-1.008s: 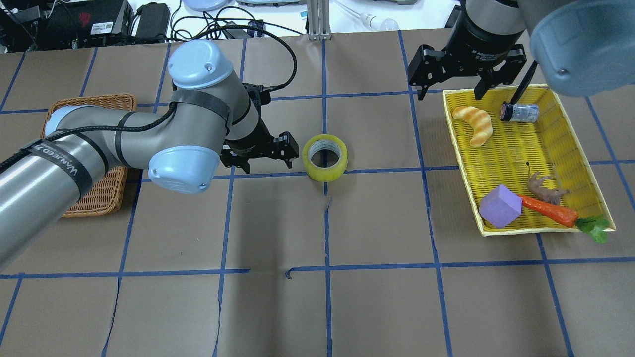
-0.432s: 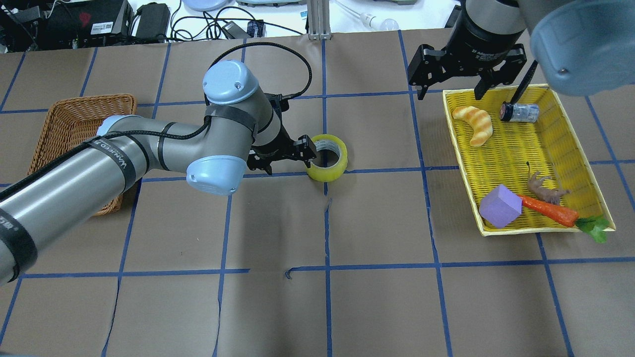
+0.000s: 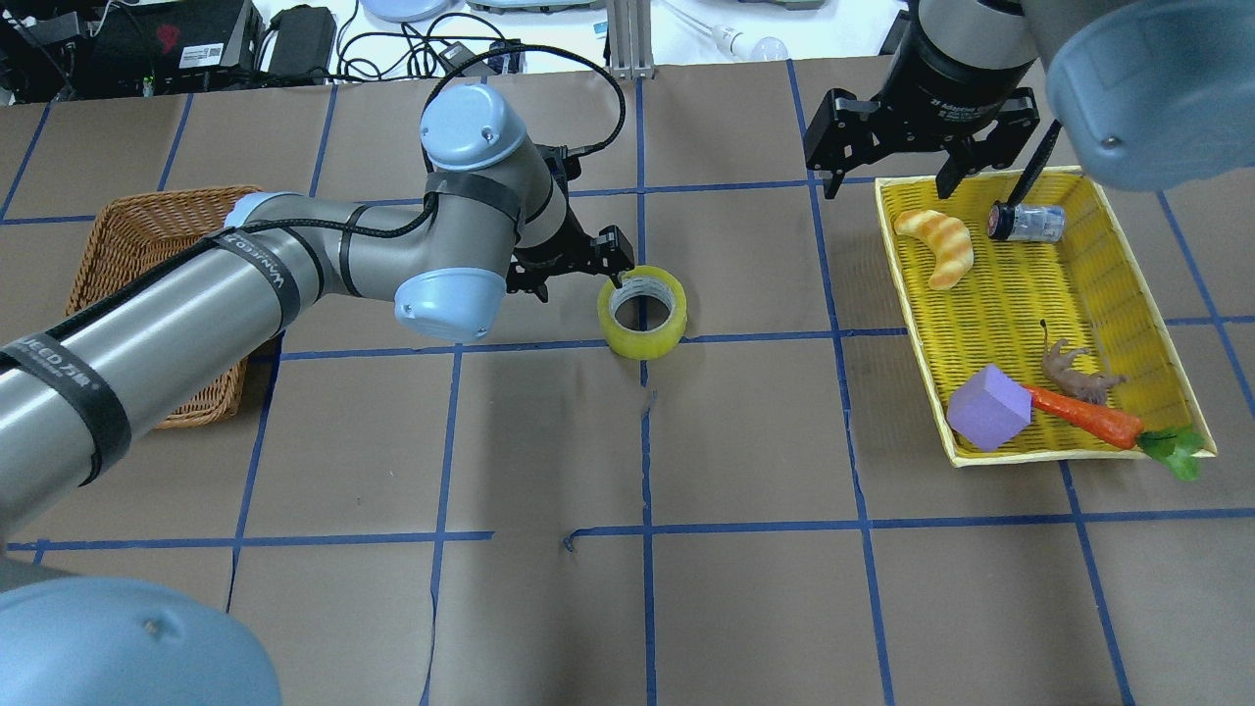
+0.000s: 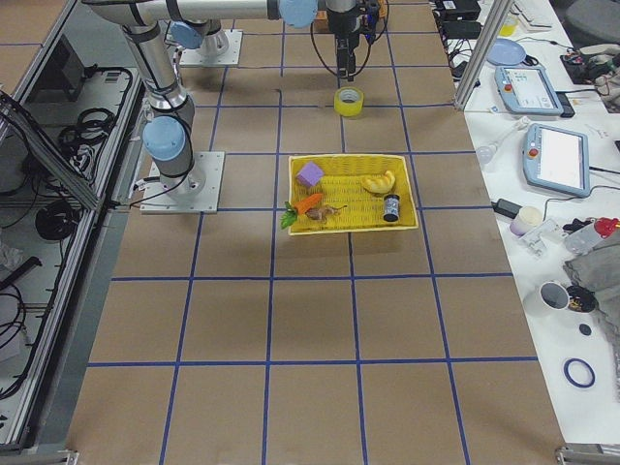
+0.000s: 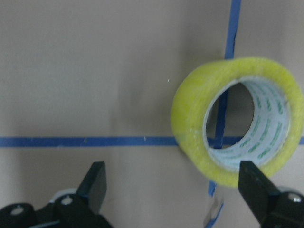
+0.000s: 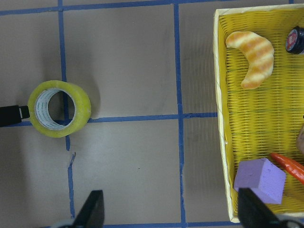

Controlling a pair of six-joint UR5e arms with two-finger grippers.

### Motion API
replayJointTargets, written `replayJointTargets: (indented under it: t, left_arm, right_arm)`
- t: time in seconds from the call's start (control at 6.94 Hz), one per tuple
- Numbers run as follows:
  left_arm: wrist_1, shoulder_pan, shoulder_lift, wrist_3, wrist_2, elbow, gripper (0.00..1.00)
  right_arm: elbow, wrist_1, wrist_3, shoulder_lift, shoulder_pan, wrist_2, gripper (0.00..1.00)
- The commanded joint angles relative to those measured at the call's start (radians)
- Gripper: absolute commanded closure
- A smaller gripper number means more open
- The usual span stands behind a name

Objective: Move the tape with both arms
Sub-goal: 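Lower the left gripper onto the tape roll rim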

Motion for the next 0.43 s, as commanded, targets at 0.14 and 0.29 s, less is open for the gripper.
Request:
replayJointTargets:
  t: [0.14, 0.29]
  left_arm:
    - [0.016, 0.0, -0.093, -0.005, 0.004, 0.016, 0.0]
    - [0.019, 0.0, -0.102, -0.006, 0.001, -0.014, 0.0]
  right_arm:
    - [0.001, 0.002, 0.0, 0.0, 0.002, 0.0, 0.0]
    - [0.001, 0.003, 0.0, 0.0, 0.0, 0.0, 0.0]
